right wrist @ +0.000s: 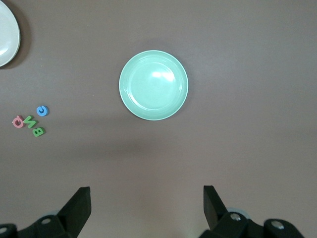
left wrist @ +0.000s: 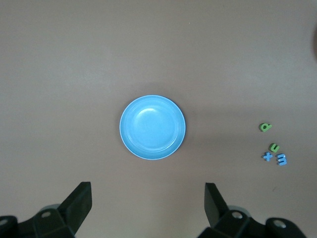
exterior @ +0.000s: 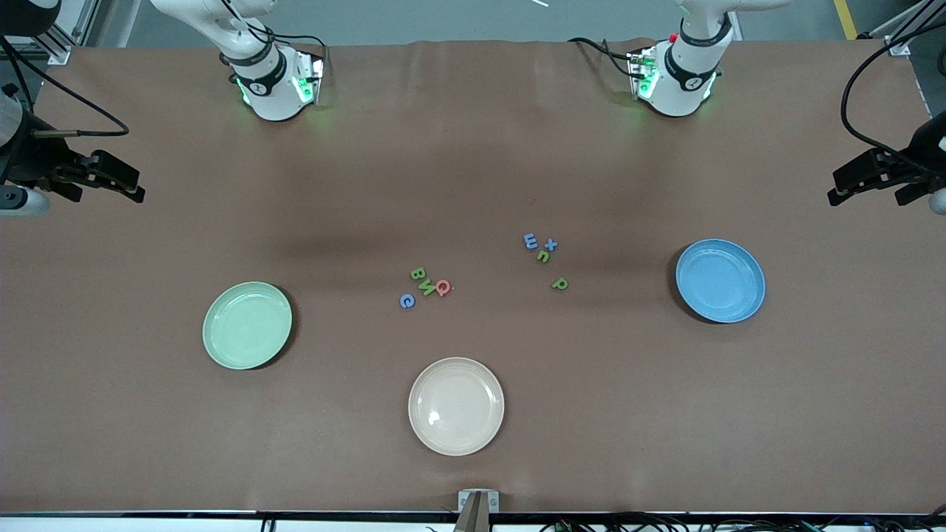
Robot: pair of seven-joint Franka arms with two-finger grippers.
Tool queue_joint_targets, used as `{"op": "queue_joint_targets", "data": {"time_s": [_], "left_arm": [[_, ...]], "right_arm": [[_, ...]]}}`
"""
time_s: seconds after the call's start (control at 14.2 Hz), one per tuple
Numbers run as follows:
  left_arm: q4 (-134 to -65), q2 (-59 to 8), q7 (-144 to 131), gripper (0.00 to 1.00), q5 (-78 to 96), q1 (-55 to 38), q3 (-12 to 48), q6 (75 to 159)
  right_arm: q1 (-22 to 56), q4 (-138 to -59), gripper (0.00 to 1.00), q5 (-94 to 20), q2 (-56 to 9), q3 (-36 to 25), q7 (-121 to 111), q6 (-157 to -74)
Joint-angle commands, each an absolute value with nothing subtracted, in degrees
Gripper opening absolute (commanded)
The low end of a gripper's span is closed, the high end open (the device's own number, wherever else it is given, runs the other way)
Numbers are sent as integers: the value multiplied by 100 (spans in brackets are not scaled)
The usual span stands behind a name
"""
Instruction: Sort upper and lower case letters into plates
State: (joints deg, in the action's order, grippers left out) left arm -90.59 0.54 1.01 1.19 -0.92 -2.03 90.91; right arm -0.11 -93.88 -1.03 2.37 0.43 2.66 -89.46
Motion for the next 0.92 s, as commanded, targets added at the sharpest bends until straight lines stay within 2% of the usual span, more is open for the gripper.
{"op": "queue_joint_targets", "data": {"time_s": [0.0, 0.63, 0.85], "left_arm": [[-9097, 149, 167, 100, 132, -123, -237, 9018], [-9105, 35, 88, 100, 220, -88, -229, 8816], [-9141, -315, -332, 100, 220, -272, 51, 8807]], "right_arm": [[-44, -9598, 100, -97, 422, 61, 202, -9026], [-26, -9528, 100, -158, 387, 62, 264, -8860], [-18, -9396, 100, -167, 361, 70, 290, -8851]]}}
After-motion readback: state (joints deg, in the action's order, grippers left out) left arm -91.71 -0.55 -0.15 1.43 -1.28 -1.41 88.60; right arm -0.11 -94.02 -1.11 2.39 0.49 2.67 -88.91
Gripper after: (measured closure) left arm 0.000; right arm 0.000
